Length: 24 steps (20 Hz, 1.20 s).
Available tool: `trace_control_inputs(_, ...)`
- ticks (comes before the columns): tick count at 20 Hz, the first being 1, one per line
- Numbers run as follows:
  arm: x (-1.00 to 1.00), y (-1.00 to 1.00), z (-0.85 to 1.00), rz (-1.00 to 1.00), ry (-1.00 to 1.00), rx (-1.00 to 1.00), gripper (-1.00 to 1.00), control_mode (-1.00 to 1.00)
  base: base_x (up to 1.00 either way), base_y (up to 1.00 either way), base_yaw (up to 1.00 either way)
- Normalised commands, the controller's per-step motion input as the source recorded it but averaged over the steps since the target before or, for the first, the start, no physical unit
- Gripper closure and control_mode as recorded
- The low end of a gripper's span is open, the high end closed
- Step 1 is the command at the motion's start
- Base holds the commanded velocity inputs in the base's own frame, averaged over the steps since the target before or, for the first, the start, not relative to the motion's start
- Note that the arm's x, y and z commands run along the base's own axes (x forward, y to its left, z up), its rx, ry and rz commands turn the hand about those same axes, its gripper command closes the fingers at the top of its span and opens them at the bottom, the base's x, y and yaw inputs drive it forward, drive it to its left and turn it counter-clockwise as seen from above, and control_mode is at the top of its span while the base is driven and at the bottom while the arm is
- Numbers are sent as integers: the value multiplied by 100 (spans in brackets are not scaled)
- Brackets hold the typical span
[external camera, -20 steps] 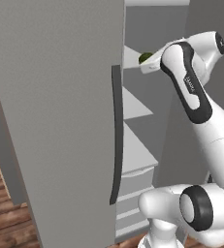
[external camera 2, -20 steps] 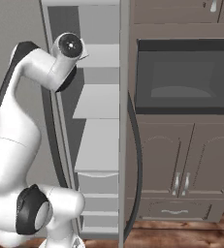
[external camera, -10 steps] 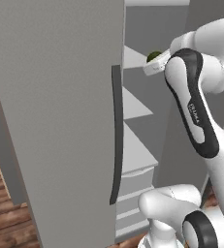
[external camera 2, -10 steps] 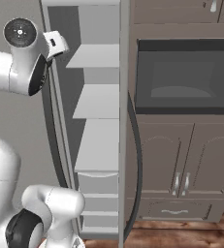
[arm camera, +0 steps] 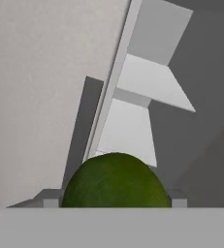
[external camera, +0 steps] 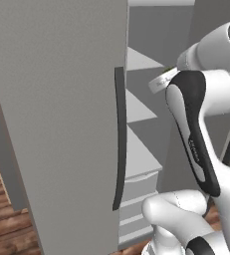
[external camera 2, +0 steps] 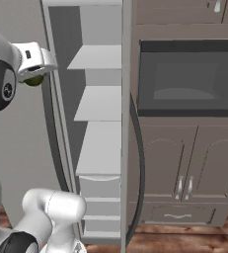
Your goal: Take the lemon wedge and lime out of the freezer and place them in the tupperware container on the counter. Then put the tupperware containing the vegetables back in the freezer.
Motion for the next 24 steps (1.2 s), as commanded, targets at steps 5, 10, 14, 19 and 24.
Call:
trace_control_inputs(5, -59, -12, -2, -5, 16, 0, 100, -100, 0, 0, 0)
trace_control_inputs(10, -44, -22, -18, 0, 7, 0, 100, -100, 0, 0, 0)
trace_control_inputs(14, -11, -4, -30, 0, 10, 0, 100, -100, 0, 0, 0)
trace_control_inputs(19, -2, 0, -24, 0, 3, 0, 100, -100, 0, 0, 0)
trace_control_inputs(24, 0, 0, -4, 0, 0, 0, 100, -100, 0, 0, 0)
